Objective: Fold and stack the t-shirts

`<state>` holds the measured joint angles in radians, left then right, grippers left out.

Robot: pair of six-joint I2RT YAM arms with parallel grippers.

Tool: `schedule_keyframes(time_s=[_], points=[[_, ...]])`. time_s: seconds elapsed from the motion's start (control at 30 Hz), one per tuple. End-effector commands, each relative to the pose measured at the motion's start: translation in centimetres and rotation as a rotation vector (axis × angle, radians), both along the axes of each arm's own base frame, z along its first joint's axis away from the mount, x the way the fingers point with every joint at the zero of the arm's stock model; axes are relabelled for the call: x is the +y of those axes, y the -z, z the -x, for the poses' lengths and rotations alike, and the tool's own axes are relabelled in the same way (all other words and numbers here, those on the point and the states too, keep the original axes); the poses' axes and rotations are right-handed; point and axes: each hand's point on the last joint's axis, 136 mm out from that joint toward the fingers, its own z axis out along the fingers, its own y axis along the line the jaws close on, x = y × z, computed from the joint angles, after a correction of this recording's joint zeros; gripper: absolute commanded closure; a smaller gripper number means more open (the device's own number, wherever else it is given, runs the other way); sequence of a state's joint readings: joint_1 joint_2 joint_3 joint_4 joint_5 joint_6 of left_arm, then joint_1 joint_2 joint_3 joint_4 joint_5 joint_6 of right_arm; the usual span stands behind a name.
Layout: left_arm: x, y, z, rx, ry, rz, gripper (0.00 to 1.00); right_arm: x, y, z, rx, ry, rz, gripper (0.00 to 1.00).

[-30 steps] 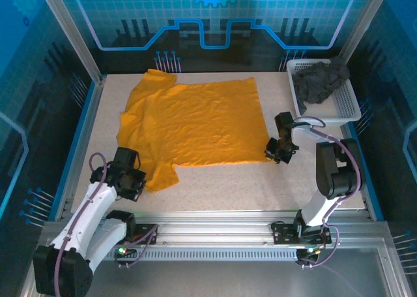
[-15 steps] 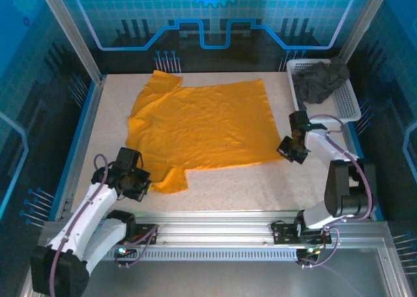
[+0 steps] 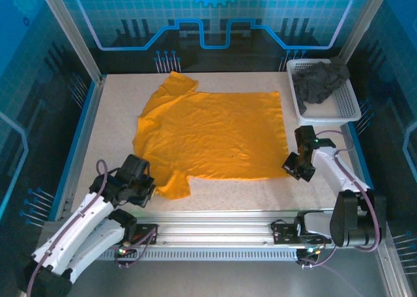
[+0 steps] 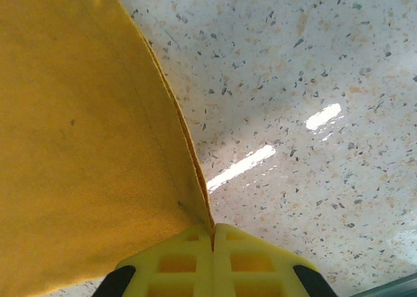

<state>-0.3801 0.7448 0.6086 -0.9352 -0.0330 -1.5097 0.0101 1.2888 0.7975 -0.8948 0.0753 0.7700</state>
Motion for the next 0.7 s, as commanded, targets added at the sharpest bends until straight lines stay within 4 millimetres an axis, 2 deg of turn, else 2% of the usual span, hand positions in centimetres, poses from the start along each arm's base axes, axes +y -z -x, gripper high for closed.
schedule_keyframes(time_s=[0.0, 0.1, 0.33, 0.5, 0.67], points=[[-0.2, -3.3, -5.0, -0.160, 0.007, -0.009, 1.00, -0.2, -1.0, -1.4, 0.003, 0.007, -0.014, 1.00], [-0.4, -4.7, -7.8, -0.194, 0.029, -0.001, 1.00, -0.1, -2.0, -3.2, -0.024, 0.031, -0.037, 1.00], [0.9, -7.3, -13.2, -0.265, 0.049, -0.015, 1.00, -0.3, -3.5, -6.5, -0.052, 0.086, -0.055, 1.00], [1.1, -9.0, -17.4, -0.325, 0.111, -0.028, 1.00, -0.6, -3.5, -8.5, -0.043, 0.112, -0.042, 1.00], [2.1, -9.6, -20.3, -0.349, 0.145, -0.072, 1.00, -0.5, -3.2, -10.4, -0.049, 0.124, -0.055, 1.00]])
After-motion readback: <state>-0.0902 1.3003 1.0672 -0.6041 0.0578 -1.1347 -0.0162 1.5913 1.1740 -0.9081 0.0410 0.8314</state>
